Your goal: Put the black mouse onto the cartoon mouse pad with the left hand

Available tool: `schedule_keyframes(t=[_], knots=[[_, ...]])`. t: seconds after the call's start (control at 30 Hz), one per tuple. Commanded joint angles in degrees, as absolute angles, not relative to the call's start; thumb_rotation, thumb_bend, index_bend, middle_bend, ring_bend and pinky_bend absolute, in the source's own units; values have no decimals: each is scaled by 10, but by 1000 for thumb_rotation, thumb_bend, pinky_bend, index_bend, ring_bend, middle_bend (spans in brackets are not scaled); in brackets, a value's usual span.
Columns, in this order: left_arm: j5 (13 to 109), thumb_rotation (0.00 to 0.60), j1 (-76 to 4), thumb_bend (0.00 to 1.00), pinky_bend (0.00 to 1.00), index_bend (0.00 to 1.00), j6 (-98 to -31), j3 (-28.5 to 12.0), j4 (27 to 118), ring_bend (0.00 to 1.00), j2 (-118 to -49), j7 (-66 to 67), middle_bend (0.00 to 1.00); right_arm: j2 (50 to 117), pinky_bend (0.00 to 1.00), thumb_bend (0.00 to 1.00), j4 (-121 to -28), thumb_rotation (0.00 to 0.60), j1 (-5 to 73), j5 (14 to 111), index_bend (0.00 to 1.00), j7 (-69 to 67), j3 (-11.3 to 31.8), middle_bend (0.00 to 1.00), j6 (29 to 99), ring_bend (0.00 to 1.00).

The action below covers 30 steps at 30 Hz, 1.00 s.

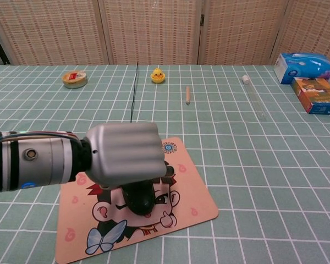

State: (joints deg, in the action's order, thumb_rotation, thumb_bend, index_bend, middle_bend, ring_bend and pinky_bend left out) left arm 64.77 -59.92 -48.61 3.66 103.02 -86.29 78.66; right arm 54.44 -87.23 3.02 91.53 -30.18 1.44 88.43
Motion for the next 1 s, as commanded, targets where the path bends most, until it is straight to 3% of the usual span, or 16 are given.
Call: schedule_keyframes(t=[0.03,0.37,0.63,0.77,1.0], knots=[[641,600,-598,54,1000,346,-504,46,1045,1000,-848,793,1000,545,265,444,-872,600,30,917,421,-300,14,347,886,344],[682,600,-553,55,1000,350,-569,94,1085,1000,-770,748,1000,547,265,444,-879,600,32,921,421,-284,12,347,882,343],[794,600,-503,54,1000,348,-625,121,1124,971,-671,617,993,553,265,443,-889,600,37,925,421,-257,8,347,870,344],[861,600,-474,54,1000,362,-662,124,1096,866,-646,520,907,556,265,443,-894,600,41,928,421,-242,5,347,862,344],[928,600,-407,55,1000,416,-761,109,1002,786,-643,301,796,562,265,442,-900,600,46,928,421,-218,3,347,851,343]])
